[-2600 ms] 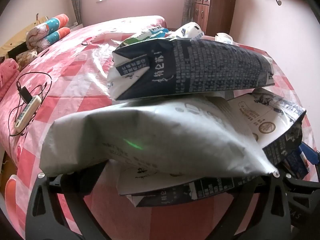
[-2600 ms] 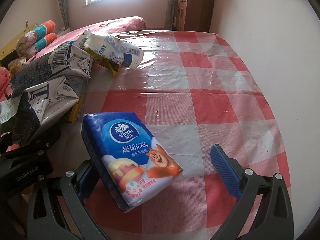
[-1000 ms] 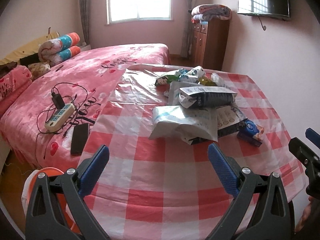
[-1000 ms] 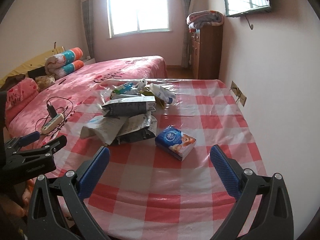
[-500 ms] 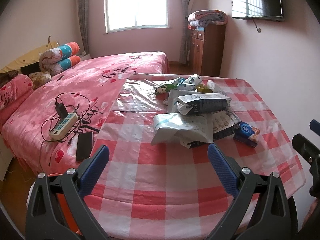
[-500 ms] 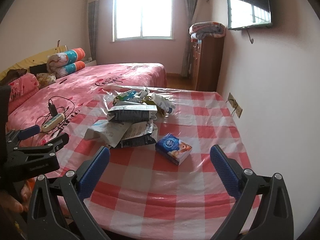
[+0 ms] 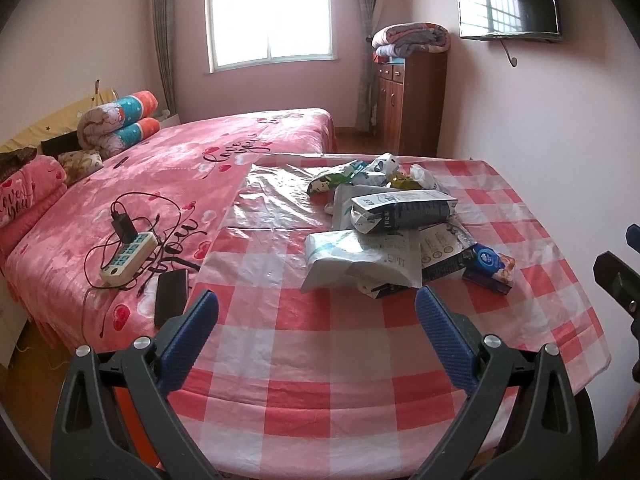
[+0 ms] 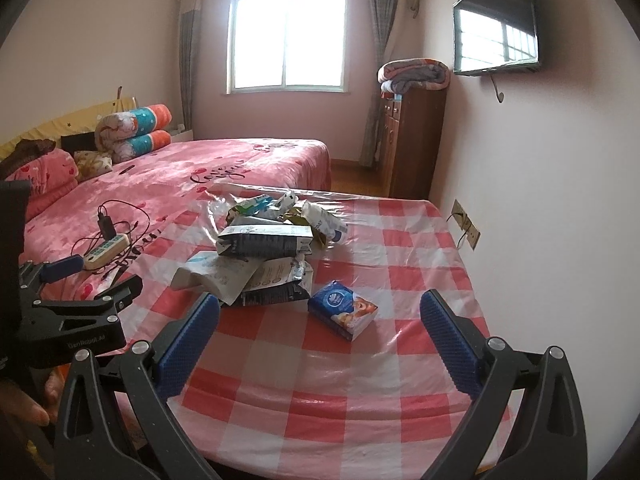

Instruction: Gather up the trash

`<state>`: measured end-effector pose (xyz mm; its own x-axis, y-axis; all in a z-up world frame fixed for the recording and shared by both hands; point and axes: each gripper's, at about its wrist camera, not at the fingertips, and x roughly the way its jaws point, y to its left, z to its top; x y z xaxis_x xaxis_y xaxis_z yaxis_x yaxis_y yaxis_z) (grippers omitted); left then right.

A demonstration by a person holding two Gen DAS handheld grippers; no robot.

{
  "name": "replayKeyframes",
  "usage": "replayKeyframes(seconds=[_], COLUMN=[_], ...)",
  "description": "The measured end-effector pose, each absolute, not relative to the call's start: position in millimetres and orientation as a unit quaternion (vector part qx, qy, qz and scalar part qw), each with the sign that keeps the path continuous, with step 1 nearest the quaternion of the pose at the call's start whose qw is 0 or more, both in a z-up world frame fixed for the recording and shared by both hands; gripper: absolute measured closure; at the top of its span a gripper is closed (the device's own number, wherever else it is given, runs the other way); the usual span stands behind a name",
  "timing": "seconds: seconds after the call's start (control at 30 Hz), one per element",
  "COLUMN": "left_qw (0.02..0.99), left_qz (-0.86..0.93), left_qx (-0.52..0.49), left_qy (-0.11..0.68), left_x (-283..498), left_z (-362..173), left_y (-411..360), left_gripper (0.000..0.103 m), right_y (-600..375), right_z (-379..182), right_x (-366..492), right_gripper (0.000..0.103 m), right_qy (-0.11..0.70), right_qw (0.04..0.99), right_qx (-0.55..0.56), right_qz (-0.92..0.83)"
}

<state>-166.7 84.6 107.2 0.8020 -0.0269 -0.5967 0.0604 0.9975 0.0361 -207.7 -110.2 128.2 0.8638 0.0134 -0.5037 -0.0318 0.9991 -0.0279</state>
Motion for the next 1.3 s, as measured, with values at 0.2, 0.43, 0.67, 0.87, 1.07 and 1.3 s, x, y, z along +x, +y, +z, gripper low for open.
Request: replayKeyframes(seconds=[0.2,0.43,0.67,0.87,1.07,1.3], left_qw=[0.948,0.941,0.918,0.881,0.848,0.828], left_qz=[-0.043,-0.112,-0.154,-0.178,-0.19,-0.161], left_qx=[0.025,0.019,-0.02,-0.134,-0.248,-0.313], left_qy=[0.314,0.317,0.364,0.418,0.428,0.436], left_x=[-167,-159,-132,-106,-76,-42], left_z=[107,102,84,54,36,15], left_y=[88,91,84,92,102,110], left_gripper=[0.004,0.004,0.004,0.004,0.004,0.011], right_y=[-128,-162,-186,-191,-188,-202], right_z=[122,97,62,44,38,31], right_x=[-201,-182,-156,-138,-112,-91], right_gripper=[0.004,0.004,0.004,0.006,0.024,0.024], right_qy=[0.272,0.314,0.369,0.384,0.388,0.398], right_qw=[0.962,0.948,0.924,0.917,0.917,0.912], right_qx=[0.007,0.042,0.091,0.089,0.064,0.071], right_qz=[0.03,0.032,0.046,0.055,0.059,0.071])
